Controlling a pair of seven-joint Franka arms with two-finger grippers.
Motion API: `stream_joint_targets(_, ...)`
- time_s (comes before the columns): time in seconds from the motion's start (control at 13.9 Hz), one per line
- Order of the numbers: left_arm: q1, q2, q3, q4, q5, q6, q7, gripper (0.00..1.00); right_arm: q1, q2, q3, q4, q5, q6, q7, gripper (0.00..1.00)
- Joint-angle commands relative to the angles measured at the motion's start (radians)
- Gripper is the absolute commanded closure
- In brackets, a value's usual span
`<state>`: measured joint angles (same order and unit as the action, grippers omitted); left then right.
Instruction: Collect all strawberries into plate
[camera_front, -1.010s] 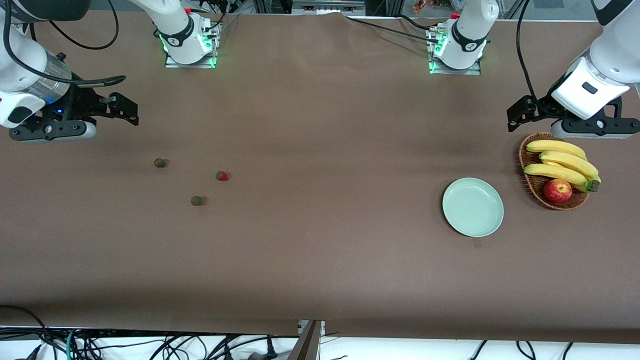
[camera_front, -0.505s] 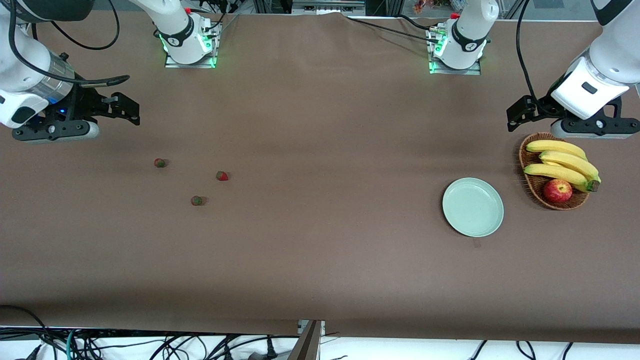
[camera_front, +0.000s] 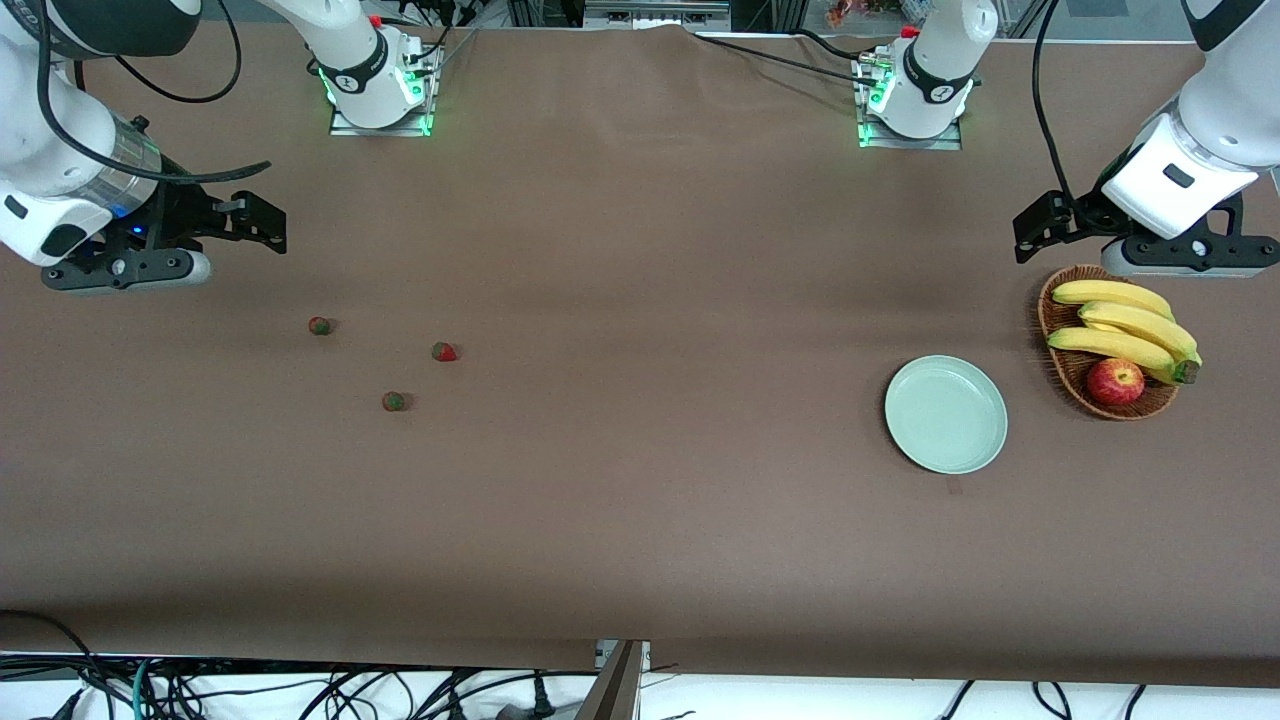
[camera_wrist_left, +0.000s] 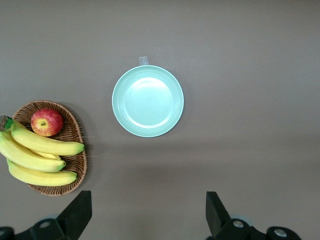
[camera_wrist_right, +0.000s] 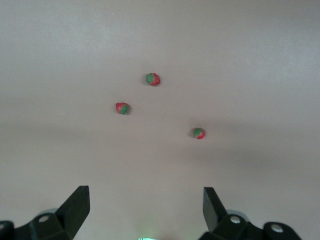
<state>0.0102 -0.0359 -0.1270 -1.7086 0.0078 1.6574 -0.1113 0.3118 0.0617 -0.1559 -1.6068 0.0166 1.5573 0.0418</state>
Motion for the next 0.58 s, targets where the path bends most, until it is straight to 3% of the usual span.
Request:
stream_joint_targets(0.0, -0.007, -0.007, 0.003, 0.0, 0.0, -0.01, 0.004, 0.0, -0.003, -0.006, 0.009, -0.002, -0.017, -0.011, -0.011, 0.0)
stream_joint_targets(0.5, -0.007, -0.007, 0.004, 0.0, 0.0, -0.01, 0.004, 0.0, 0.0, 0.001, 0.018, -0.074, -0.017, 0.027, 0.001, 0.0)
